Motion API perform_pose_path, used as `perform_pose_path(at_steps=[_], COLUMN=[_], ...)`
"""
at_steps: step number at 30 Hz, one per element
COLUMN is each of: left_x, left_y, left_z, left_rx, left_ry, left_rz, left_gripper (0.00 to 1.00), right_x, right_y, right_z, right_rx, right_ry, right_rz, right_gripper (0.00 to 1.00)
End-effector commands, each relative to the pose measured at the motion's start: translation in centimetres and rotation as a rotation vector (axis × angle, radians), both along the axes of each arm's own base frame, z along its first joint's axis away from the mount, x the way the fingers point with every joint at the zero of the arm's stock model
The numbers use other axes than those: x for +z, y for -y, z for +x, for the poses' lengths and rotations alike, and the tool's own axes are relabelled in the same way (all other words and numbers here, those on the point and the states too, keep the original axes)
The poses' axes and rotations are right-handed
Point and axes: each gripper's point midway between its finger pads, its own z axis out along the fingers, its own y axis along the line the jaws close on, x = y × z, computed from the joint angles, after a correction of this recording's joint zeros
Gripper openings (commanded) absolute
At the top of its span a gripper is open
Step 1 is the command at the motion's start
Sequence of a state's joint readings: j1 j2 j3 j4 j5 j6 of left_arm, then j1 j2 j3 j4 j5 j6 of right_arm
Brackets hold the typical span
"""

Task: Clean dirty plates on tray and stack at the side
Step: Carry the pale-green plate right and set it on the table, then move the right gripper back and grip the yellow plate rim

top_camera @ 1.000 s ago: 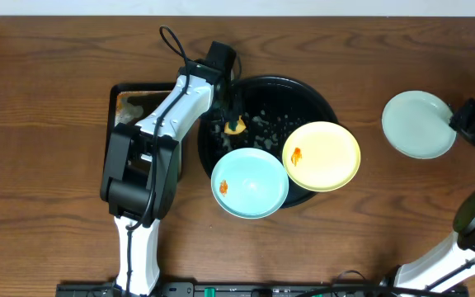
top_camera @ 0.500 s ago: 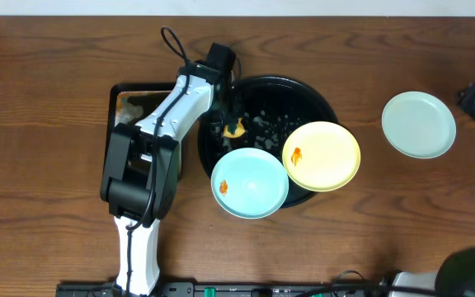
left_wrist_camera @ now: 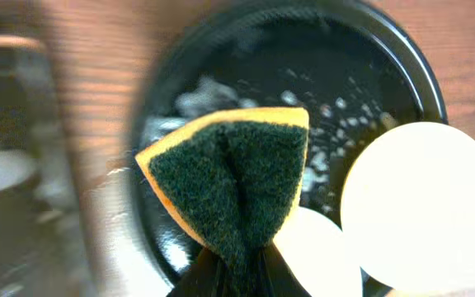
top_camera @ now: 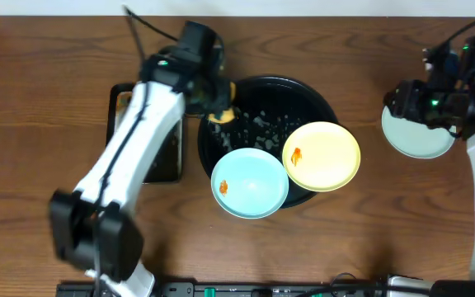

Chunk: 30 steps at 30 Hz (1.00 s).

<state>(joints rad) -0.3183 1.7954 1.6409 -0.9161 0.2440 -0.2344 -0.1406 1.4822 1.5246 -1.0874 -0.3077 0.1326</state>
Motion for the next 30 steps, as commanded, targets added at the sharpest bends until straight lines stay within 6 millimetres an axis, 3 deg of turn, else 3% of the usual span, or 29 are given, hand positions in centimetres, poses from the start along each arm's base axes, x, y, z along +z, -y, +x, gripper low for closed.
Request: perform_pose_path(at_steps=[1,4,5,7,12,15,22,24,25,30], left_x=[3.2,2.9,2.0,0.4,-4.7,-7.4,-12.6,-14.0,-14.5,-14.8], left_y=[-7.7,-12.3,-14.3,-16.5,-19.8,-20.9,-21.2,-21.0,-21.0,-20.9], left_z=[0.3,-0.2,-0.5,-0.8,-1.0,-1.4,-1.1,-1.2,-1.3,-1.4], left_rx=[0.140,0.183,0.208,0.238,0.270,0.236,0.203,0.194,0.191,0.194], left_ry=[0.091,0.064,0.035,-0.010,-0.090,-0.149,-0.235,-0.267,-0.277,-0.288], left_rz=[0.202,0.327,0.380,0.425,0.456,0.475,0.488,0.481,0.480,0.476], left_gripper=[0.10,0.10,0.11,0.11,0.14,0.15,0.17,0.37,0.41,0.50], right_x=[-0.6,-0.6,-0.6,-0.6,-0.7,-0.9,-1.0,-1.0,-1.0,-1.1], right_y=[-1.5,-2.4,-2.6,-2.8,-2.9,-2.9,-2.9,-2.9,-2.9,-2.9], right_z=[-0.1,-0.1,-0.1,-0.1,-0.3,-0.6,-0.7,-0.7,-0.7,-0.7], right_rx=[0.072,0.096,0.103,0.108,0.110,0.110,0.110,0.110,0.110,0.110], right_ry=[-0.015,-0.014,-0.012,-0.012,-0.022,-0.036,-0.040,-0.040,-0.040,-0.042], right_rz=[-0.035,-0.037,-0.037,-0.037,-0.035,-0.035,-0.034,-0.034,-0.034,-0.034], right_gripper=[0.50,0.50,0.50,0.50,0.50,0.50,0.49,0.49,0.49,0.44])
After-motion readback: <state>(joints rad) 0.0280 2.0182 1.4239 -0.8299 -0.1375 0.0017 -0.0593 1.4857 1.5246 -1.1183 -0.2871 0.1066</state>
